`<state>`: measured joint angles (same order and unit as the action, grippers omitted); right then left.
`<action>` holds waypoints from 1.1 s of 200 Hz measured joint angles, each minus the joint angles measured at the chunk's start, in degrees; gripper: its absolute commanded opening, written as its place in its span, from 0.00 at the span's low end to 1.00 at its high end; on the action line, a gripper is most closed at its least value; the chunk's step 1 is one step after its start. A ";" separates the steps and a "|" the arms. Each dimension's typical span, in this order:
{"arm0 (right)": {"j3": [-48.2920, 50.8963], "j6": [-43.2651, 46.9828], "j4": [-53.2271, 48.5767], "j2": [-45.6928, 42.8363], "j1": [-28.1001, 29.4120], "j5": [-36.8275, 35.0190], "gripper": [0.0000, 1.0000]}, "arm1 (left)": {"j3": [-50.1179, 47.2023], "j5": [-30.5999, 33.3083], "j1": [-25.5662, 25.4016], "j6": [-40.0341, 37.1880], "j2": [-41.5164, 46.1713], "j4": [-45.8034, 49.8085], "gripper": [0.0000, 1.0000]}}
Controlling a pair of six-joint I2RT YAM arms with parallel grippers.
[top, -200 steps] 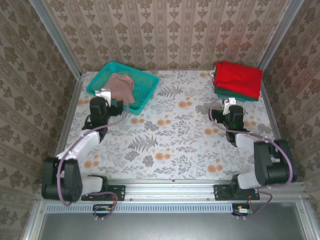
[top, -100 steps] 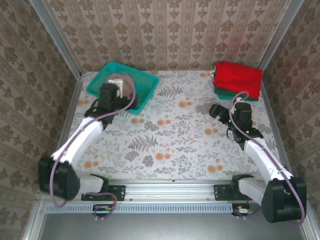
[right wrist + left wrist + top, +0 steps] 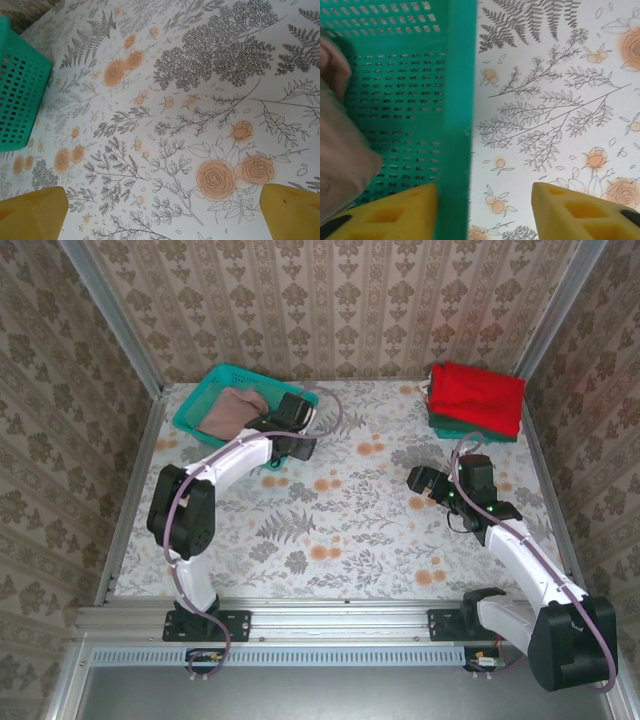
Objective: Fold and stack the t-shirts
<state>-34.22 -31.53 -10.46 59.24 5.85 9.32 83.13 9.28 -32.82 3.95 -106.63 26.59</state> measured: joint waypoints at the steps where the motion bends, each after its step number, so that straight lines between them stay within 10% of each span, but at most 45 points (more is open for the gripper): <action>1: 0.00 0.02 -0.09 0.00 0.00 0.00 1.00 | -0.13 0.02 0.02 0.11 0.09 0.02 0.38; 63: 0.00 0.00 -1.92 -0.04 0.02 0.24 1.00 | -19.65 1.16 2.29 0.57 15.30 3.02 0.43; 80: 0.00 0.00 -2.27 -0.04 0.07 0.39 1.00 | -23.41 0.83 6.29 1.99 20.87 4.55 0.70; 117: -0.02 0.26 -4.13 -0.11 0.11 0.63 1.00 | -27.23 1.95 17.20 7.48 32.92 7.96 0.74; 149: -0.02 0.28 -5.03 -0.98 0.33 0.68 1.00 | -26.69 2.64 12.46 14.78 39.52 7.58 0.85; 220: -0.02 0.72 -5.33 -1.07 0.59 1.55 1.00 | 5.40 4.11 -1.81 26.08 3.67 3.54 0.79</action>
<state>-34.24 -30.81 -15.79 58.17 6.44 10.87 88.53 13.39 -34.63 30.02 -102.96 30.13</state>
